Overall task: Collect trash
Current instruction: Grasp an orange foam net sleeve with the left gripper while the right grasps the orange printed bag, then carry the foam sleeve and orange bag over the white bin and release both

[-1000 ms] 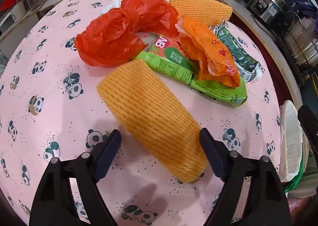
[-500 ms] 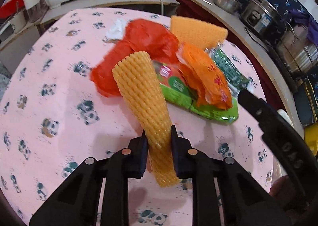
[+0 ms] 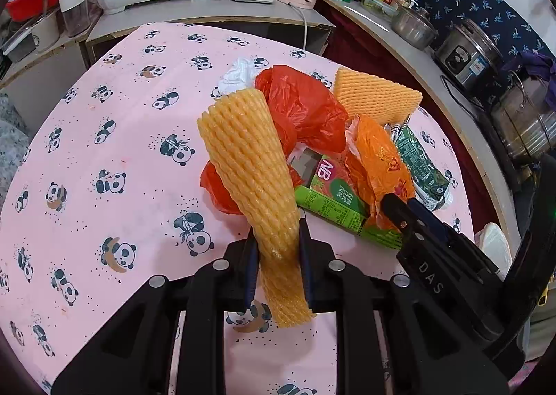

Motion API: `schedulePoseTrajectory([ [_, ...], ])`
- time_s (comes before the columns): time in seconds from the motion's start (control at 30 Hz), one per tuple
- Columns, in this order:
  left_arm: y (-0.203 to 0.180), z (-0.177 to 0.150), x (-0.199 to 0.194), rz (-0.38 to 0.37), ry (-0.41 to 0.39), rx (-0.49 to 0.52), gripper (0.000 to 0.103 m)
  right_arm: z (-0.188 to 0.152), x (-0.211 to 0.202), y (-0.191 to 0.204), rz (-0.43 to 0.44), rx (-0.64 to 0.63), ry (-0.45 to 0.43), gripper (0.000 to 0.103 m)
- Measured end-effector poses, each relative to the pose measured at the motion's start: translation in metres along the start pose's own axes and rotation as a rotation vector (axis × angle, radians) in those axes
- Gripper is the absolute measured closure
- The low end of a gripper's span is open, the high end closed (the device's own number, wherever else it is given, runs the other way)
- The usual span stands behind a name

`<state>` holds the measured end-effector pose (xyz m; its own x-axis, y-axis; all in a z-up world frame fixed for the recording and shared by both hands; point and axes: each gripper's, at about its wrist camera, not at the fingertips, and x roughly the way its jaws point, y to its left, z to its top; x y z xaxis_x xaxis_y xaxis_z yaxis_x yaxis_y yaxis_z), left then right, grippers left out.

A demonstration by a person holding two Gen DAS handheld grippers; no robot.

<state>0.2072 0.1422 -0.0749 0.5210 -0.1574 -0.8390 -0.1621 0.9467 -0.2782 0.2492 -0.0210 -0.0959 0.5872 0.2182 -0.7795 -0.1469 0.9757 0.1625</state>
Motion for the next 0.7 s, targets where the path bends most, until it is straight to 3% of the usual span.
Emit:
schedulePoseTrajectory([
  [0.27, -0.012, -0.008, -0.005, -0.013, 0.002, 0.027, 0.083, -0.006, -0.009, -0.003, -0.011, -0.008, -0.017, 0.088],
  [0.7, -0.059, -0.021, -0.031, -0.065, -0.035, 0.107, 0.083, -0.009, -0.083, -0.044, -0.05, 0.079, -0.142, 0.089],
])
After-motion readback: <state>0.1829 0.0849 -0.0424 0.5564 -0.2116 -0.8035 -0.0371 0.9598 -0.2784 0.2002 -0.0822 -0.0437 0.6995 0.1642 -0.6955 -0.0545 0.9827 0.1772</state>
